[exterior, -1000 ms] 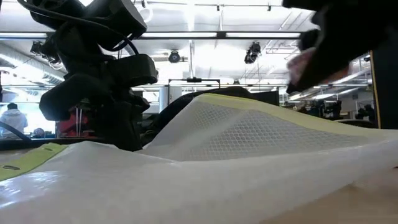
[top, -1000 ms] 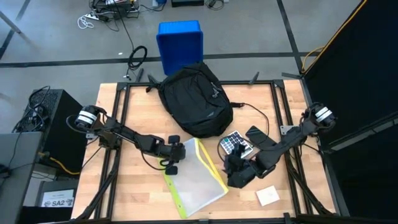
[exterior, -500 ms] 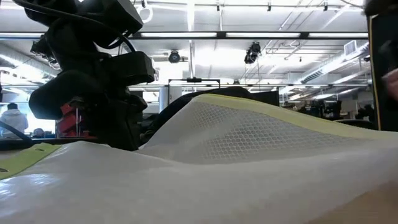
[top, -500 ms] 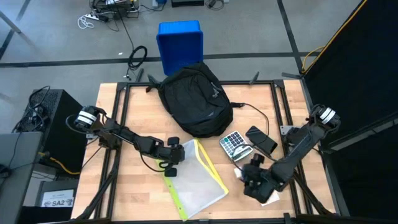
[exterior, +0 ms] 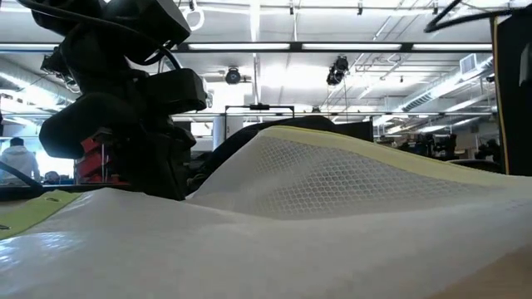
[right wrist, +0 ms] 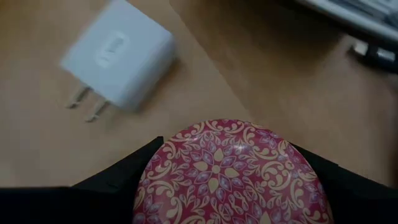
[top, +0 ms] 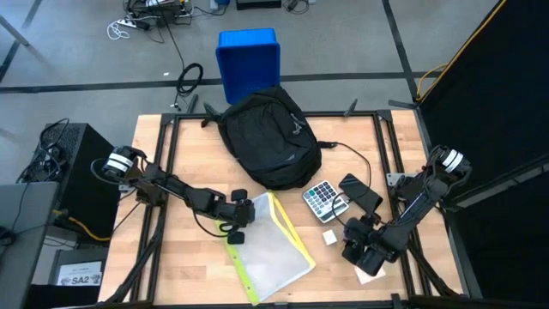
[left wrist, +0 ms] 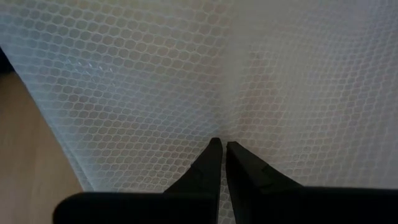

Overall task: Unpack backpack
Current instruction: Remove the scented candle from the yellow zip bag

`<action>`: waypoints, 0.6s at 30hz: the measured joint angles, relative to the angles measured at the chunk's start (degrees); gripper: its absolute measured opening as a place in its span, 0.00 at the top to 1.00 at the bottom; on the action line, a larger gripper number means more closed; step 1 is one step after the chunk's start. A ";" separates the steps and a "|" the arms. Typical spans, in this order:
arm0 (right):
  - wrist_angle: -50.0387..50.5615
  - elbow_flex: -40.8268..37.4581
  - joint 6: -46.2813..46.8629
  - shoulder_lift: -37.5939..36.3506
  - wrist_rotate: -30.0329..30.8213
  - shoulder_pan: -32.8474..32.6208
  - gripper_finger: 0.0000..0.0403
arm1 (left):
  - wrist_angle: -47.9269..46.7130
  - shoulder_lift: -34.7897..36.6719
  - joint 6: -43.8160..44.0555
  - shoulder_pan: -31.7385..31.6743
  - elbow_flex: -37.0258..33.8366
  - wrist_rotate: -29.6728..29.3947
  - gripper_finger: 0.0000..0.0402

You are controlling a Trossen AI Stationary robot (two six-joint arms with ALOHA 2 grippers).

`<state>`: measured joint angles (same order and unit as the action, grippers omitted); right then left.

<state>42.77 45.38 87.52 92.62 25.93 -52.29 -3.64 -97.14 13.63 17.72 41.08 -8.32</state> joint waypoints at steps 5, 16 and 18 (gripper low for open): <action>0.45 -1.74 3.57 -0.06 -1.56 0.00 0.28 | 0.00 0.00 0.13 0.00 0.00 0.00 1.00; 13.22 4.49 3.73 -2.50 -5.11 -0.16 0.27 | 0.13 -0.02 0.09 0.00 0.00 -0.04 1.00; 17.73 7.62 3.75 -4.17 -4.31 -0.26 0.28 | 0.24 -0.02 0.09 0.00 -0.02 -0.04 1.00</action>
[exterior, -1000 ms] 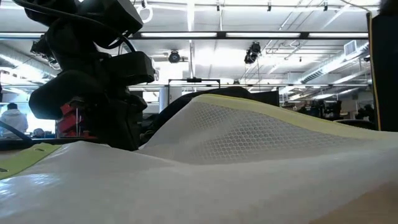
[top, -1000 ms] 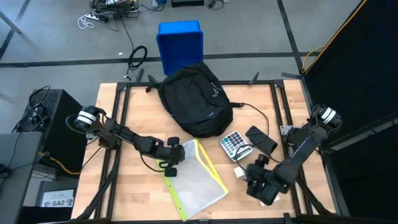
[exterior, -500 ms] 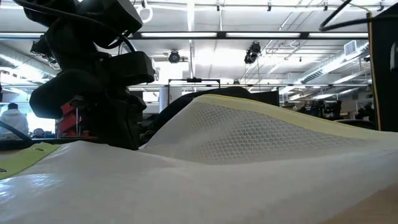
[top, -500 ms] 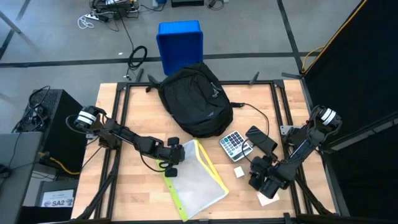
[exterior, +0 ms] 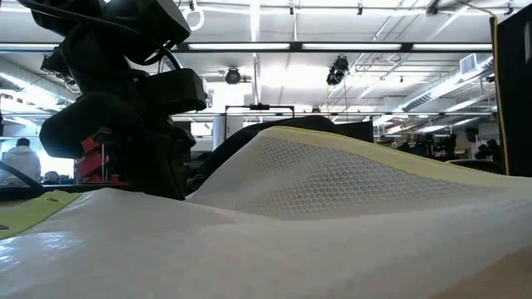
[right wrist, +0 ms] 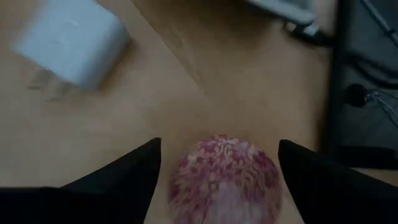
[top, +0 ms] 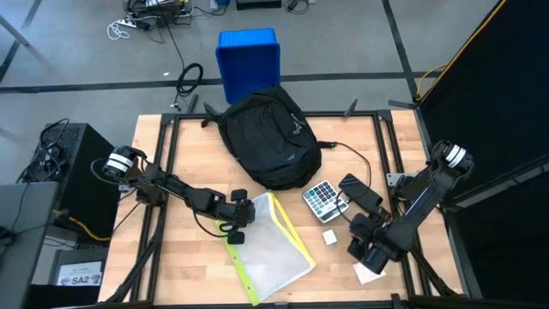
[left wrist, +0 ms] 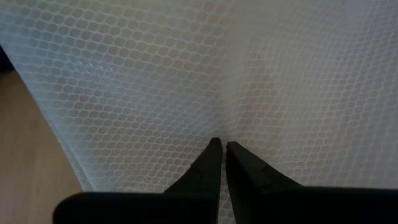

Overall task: Unpack backpack
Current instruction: Remove the scented candle from the yellow zip bag, then put the charger adapter into the yellow zip bag

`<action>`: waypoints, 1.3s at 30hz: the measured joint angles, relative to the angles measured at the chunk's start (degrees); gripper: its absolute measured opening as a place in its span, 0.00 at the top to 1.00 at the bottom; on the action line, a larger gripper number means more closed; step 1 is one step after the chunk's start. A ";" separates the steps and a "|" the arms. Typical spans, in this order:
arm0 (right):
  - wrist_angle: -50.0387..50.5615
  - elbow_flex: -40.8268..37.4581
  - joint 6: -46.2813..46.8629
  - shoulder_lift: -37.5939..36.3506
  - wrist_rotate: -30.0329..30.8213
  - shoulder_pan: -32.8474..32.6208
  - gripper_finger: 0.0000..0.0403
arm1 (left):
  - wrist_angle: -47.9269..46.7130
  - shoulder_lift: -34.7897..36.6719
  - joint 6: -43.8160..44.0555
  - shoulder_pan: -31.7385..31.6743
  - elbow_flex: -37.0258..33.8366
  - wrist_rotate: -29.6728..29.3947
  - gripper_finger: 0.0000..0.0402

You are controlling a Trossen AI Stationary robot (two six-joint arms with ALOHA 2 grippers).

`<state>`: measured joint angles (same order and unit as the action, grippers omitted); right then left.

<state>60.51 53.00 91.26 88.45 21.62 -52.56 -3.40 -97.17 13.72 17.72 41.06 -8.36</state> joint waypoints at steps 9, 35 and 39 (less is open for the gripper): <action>-0.86 7.40 -11.29 -4.46 26.79 0.89 0.36 | 5.02 -0.29 -5.35 0.02 -0.35 0.33 1.00; -72.56 7.32 -79.66 15.64 0.92 33.25 0.88 | 33.32 24.62 -6.05 0.04 -17.81 -0.74 1.00; -72.69 7.32 -78.85 15.58 0.73 34.30 0.99 | 29.86 27.25 -8.33 0.04 -17.83 -1.45 1.00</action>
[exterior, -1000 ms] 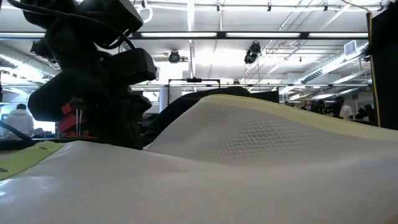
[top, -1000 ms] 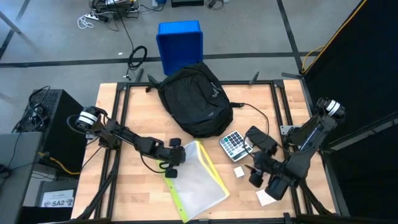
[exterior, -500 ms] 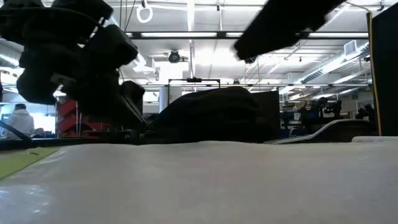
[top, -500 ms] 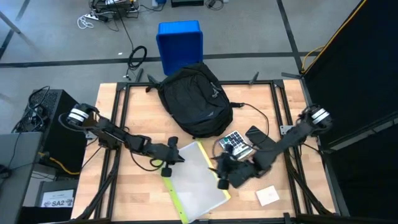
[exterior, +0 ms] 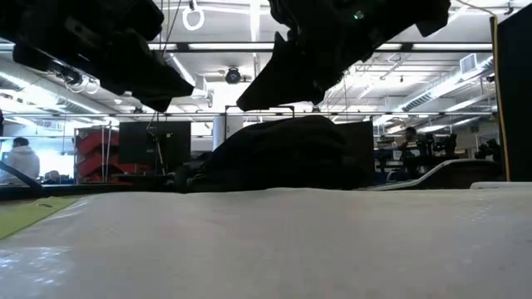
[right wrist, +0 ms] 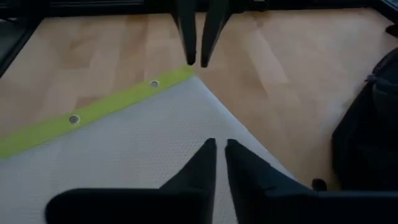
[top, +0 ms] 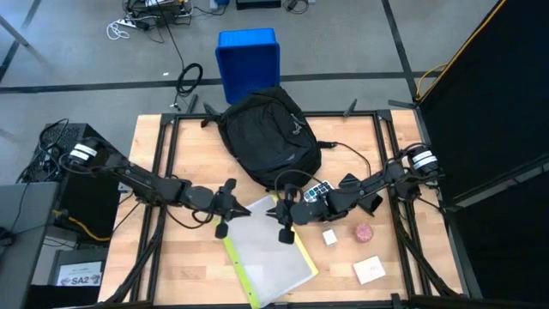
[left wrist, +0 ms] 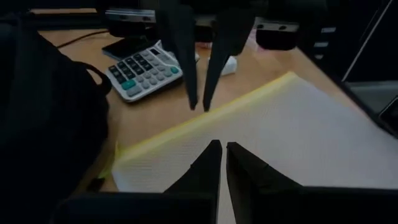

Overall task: Unpack backpack
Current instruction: Put the charger adapter into the yellow zip bag

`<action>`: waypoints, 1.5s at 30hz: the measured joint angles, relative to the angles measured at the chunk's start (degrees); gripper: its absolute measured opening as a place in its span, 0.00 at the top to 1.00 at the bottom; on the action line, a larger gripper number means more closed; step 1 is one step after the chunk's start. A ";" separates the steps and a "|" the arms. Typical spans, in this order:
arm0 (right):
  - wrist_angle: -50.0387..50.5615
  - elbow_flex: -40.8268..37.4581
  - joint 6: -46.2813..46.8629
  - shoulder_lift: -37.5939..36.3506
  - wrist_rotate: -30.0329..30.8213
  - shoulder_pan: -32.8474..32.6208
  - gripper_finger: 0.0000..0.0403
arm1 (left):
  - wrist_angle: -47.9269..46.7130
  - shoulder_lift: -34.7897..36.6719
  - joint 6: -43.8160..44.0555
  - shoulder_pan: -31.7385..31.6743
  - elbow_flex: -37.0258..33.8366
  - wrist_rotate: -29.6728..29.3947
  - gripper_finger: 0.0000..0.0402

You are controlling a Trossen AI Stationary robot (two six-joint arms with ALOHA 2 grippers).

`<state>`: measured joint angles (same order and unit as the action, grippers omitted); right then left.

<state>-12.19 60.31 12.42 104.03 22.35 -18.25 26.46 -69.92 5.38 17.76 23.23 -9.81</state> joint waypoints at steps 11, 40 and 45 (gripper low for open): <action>0.22 0.00 0.54 -0.02 -0.07 -0.05 0.99 | 0.99 0.18 -0.72 -0.01 0.04 -1.23 1.00; 0.28 0.00 -0.08 -0.11 -0.04 -0.77 0.99 | 1.09 0.14 -0.67 -0.02 0.11 -1.30 1.00; 0.28 0.00 0.38 -0.11 -0.07 -0.82 1.00 | 1.09 0.14 -0.65 -0.02 0.13 -1.30 1.00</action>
